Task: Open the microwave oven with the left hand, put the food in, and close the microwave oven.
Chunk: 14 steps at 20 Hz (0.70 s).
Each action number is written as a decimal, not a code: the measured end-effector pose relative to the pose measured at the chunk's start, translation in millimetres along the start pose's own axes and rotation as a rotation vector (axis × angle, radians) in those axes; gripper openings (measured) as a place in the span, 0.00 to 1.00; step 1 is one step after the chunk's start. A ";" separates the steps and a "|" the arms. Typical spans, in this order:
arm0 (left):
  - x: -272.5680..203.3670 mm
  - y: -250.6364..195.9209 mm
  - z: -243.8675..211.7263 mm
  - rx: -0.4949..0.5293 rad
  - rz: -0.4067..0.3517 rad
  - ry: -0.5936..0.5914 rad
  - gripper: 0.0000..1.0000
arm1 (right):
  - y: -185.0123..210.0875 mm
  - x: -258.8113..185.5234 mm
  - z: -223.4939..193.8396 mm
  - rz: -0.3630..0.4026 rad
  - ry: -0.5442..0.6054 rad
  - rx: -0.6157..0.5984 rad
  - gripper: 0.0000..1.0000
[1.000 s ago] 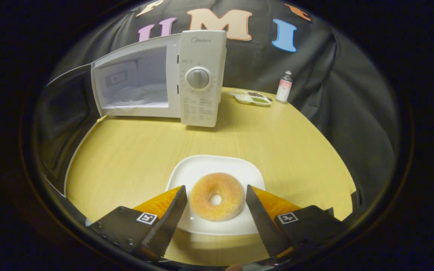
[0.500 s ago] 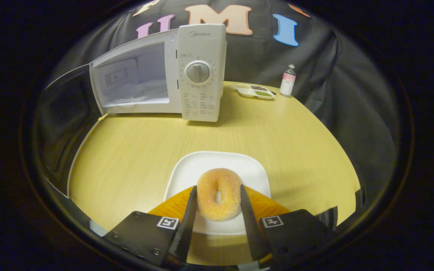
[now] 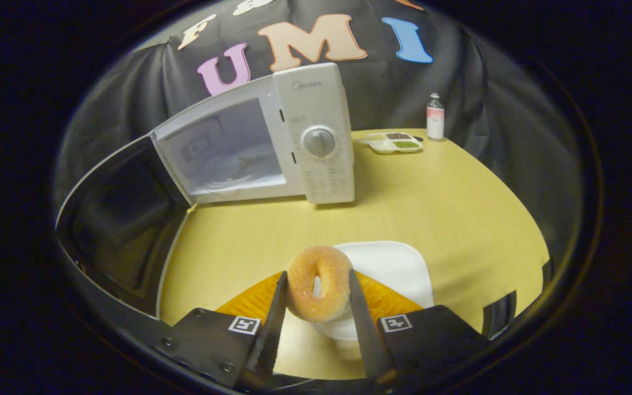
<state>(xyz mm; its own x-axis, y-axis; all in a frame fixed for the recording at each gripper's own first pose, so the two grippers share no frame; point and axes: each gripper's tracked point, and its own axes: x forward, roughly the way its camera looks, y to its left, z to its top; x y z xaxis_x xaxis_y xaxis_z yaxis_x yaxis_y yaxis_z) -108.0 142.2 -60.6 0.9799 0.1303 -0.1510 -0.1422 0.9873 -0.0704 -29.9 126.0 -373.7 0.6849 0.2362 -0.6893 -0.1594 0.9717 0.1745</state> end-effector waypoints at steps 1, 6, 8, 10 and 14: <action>-1.3 0.0 0.8 -0.014 0.001 -0.001 0.93 | 13.1 1.5 9.0 0.025 -0.013 0.031 0.59; -6.4 -5.0 13.9 -0.147 -0.013 -0.034 0.95 | 83.0 18.2 50.0 0.140 -0.058 0.287 0.58; -4.1 -3.0 1.6 -0.122 0.005 0.018 0.95 | 111.7 28.5 63.5 0.181 -0.077 0.376 0.59; -5.5 -4.1 0.5 -0.093 0.008 0.042 0.93 | 136.4 42.3 75.4 0.207 -0.105 0.480 0.59; -12.3 -2.4 -0.2 -0.095 0.021 0.064 0.95 | 173.4 81.6 102.0 0.230 -0.183 0.625 0.58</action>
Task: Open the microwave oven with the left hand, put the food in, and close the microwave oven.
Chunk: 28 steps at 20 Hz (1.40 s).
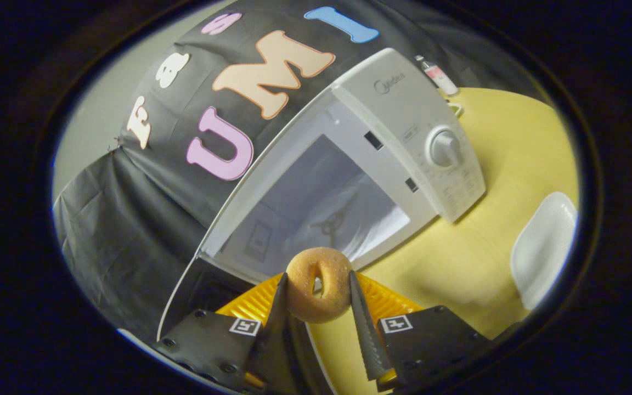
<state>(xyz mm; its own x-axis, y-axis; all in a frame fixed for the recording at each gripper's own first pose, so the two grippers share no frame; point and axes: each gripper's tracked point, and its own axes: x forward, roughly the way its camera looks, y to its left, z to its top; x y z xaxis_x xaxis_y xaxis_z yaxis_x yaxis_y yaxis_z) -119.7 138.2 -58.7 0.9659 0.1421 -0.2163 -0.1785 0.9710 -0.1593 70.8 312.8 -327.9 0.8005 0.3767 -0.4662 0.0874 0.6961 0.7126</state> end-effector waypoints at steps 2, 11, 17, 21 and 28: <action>-8.0 2.2 -4.5 0.008 0.004 0.022 0.95 | 10.9 26.2 0.1 0.007 -0.055 0.061 0.58; -30.4 18.2 -25.3 0.003 0.063 0.090 0.93 | -1.2 103.0 14.3 -0.086 -0.219 0.137 0.57; -36.0 28.4 -38.7 -0.031 0.110 0.135 0.95 | -6.2 119.5 11.8 -0.113 -0.237 0.117 0.57; -42.1 30.3 -45.3 -0.027 0.110 0.156 0.96 | -5.8 130.5 12.5 -0.120 -0.247 0.108 0.66; -36.5 26.3 -42.0 0.016 0.083 0.150 0.92 | -2.1 127.2 15.6 -0.122 -0.234 0.053 0.77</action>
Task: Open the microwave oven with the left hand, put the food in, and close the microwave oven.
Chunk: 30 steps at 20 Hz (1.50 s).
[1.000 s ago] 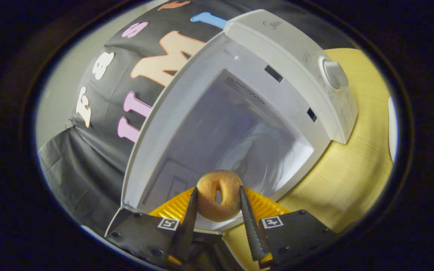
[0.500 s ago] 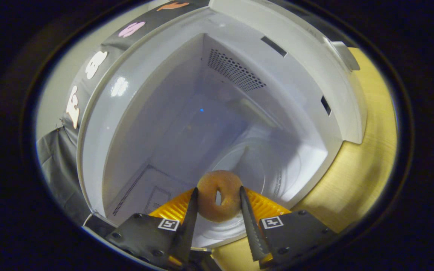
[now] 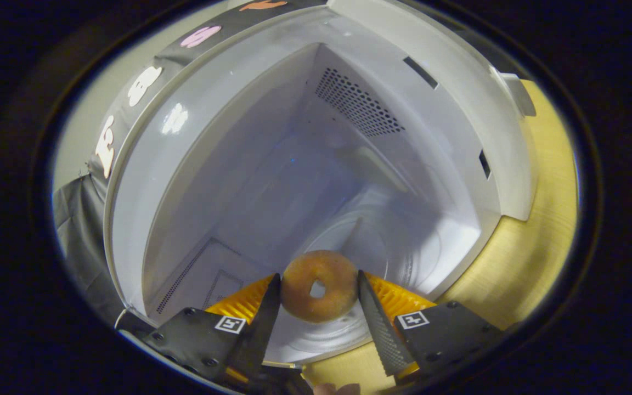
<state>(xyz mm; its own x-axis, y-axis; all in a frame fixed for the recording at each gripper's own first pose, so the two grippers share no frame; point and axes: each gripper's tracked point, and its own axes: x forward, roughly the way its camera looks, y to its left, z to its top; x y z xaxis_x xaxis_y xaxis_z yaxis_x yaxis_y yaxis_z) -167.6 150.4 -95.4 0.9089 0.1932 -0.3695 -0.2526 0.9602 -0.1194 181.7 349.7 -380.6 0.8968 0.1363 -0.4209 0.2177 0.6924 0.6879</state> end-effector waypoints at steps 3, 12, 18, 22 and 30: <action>2.4 -0.5 1.5 0.003 -0.007 -0.001 0.95 | 3.0 -2.5 7.1 0.012 -0.017 -0.036 0.92; 4.9 -14.9 28.2 0.046 -0.052 -0.082 0.95 | 6.9 -40.9 12.3 0.031 0.033 -0.137 0.82; 2.4 -17.4 58.8 0.087 -0.069 -0.206 0.92 | 16.0 -95.4 48.5 0.114 0.065 -0.324 0.82; 9.2 -13.8 56.2 0.082 -0.084 -0.212 0.95 | 18.9 -139.1 97.3 0.146 0.023 -0.426 0.82; 30.5 4.2 50.7 0.098 -0.078 -0.234 0.98 | 14.9 -234.4 217.2 0.140 -0.143 -0.590 0.82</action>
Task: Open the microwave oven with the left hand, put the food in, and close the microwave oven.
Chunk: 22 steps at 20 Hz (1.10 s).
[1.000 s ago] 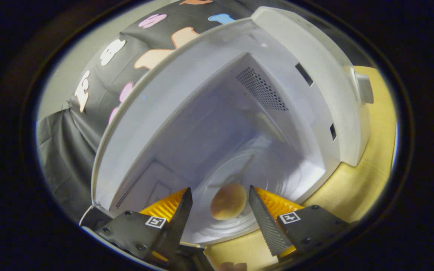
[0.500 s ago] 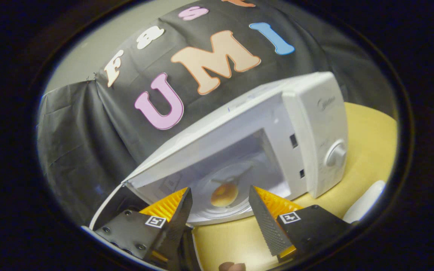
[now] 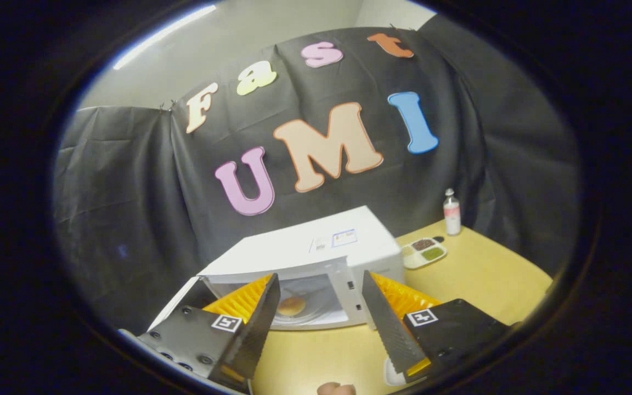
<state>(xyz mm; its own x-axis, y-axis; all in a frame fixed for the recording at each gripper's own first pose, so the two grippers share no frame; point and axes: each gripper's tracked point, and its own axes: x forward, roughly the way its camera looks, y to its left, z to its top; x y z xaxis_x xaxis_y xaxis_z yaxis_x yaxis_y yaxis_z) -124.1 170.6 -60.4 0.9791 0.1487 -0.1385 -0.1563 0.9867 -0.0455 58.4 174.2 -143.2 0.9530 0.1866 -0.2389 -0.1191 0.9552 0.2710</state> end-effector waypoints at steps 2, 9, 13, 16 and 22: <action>4.9 5.6 -12.5 0.002 0.014 0.014 0.95 | -15.0 -28.0 13.1 -0.015 -0.013 -0.048 0.82; 22.0 14.2 -40.5 -0.014 0.053 0.057 0.92 | -44.5 -107.2 51.4 -0.041 -0.070 -0.203 0.85; 26.9 15.2 -50.1 -0.005 0.053 0.071 0.92 | -55.6 -123.1 68.0 -0.059 -0.097 -0.214 0.94; 27.3 19.3 -67.1 -0.009 0.064 0.105 0.87 | -64.4 -125.3 76.5 -0.075 -0.116 -0.249 0.85; 14.0 28.5 -122.8 0.009 0.140 0.237 0.03 | -62.1 -117.3 81.5 -0.055 -0.135 -0.248 0.85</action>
<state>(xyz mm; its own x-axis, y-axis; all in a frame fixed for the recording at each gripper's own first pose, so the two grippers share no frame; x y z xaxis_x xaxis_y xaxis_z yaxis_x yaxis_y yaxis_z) -130.7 192.6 -185.1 0.8902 0.2654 -0.3702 -0.2862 0.9582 -0.0013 -23.3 74.2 -56.0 0.9864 0.1165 -0.1164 -0.1149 0.9932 0.0203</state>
